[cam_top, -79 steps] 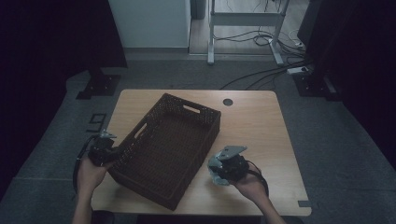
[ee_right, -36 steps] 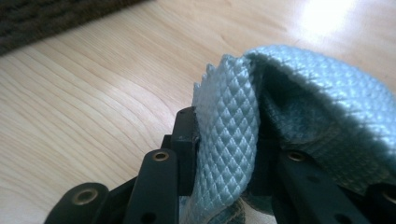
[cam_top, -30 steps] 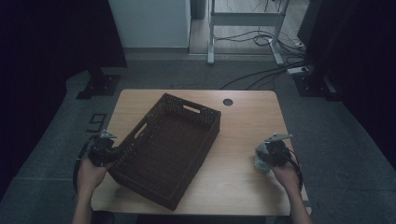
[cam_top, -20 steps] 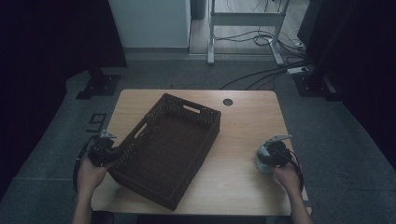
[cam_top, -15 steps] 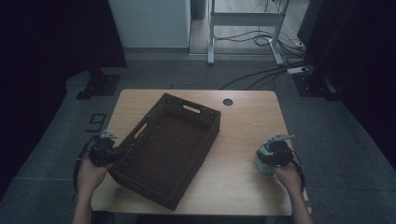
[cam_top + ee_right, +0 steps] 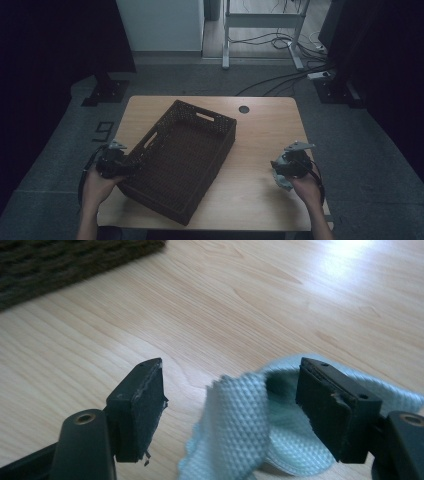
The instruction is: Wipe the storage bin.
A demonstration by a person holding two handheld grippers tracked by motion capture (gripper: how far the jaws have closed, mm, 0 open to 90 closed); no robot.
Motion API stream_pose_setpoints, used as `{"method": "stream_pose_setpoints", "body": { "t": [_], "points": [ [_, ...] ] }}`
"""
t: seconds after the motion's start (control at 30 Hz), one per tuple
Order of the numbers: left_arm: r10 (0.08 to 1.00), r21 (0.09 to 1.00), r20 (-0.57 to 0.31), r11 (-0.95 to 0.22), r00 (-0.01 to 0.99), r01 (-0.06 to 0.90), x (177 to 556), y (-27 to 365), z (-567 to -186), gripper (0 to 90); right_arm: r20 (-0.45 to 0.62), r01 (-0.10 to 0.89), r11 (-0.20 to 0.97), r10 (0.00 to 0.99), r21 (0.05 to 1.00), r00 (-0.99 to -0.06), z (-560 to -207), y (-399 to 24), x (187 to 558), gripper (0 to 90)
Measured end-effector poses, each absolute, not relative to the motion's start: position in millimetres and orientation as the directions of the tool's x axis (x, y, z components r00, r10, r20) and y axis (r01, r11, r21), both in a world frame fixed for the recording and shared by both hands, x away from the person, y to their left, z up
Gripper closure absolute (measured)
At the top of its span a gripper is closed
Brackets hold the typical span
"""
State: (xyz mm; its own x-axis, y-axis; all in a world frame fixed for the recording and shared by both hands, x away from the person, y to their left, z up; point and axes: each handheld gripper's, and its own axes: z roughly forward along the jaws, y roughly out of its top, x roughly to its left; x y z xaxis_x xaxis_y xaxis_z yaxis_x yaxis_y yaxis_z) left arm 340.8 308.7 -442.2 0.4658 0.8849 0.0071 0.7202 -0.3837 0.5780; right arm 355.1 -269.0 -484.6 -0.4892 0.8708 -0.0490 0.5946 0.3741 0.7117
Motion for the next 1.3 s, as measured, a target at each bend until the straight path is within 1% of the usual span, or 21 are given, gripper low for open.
{"method": "stream_pose_setpoints", "body": {
  "t": [0.07,0.17,0.3,0.43,0.53,0.8,1.0,1.3],
  "points": [
    [0.883,0.586,-0.01,-0.376,0.47,0.718,339,310,-439,36.8,-0.054,0.587,0.385,0.864,0.712,-0.501,-481,-265,353,27.0],
    [0.874,0.594,-0.028,-0.375,0.485,0.711,336,311,-435,29.1,-0.06,0.57,0.395,0.854,0.72,-0.516,-476,-259,351,27.0],
    [0.856,0.601,-0.043,-0.39,0.516,0.697,330,310,-429,21.5,-0.067,0.553,0.418,0.836,0.721,-0.545,-473,-250,347,27.3],
    [0.838,0.615,-0.06,-0.397,0.543,0.681,322,311,-423,18.5,-0.064,0.544,0.432,0.821,0.719,-0.568,-472,-243,344,27.4],
    [0.827,0.616,-0.057,-0.412,0.559,0.672,314,312,-420,15.1,-0.055,0.542,0.433,0.815,0.72,-0.577,-471,-240,342,27.4],
    [0.826,0.624,-0.064,-0.405,0.56,0.668,294,328,-415,14.0,-0.046,0.523,0.445,0.792,0.727,-0.609,-467,-231,337,27.2],
    [0.822,0.633,-0.048,-0.414,0.567,0.654,283,340,-411,14.1,-0.052,0.509,0.465,0.773,0.725,-0.632,-466,-221,334,27.3],
    [0.819,0.621,-0.039,-0.429,0.572,0.656,275,353,-414,14.4,-0.056,0.506,0.482,0.761,0.716,-0.646,-468,-214,333,27.4]
  ]
}}
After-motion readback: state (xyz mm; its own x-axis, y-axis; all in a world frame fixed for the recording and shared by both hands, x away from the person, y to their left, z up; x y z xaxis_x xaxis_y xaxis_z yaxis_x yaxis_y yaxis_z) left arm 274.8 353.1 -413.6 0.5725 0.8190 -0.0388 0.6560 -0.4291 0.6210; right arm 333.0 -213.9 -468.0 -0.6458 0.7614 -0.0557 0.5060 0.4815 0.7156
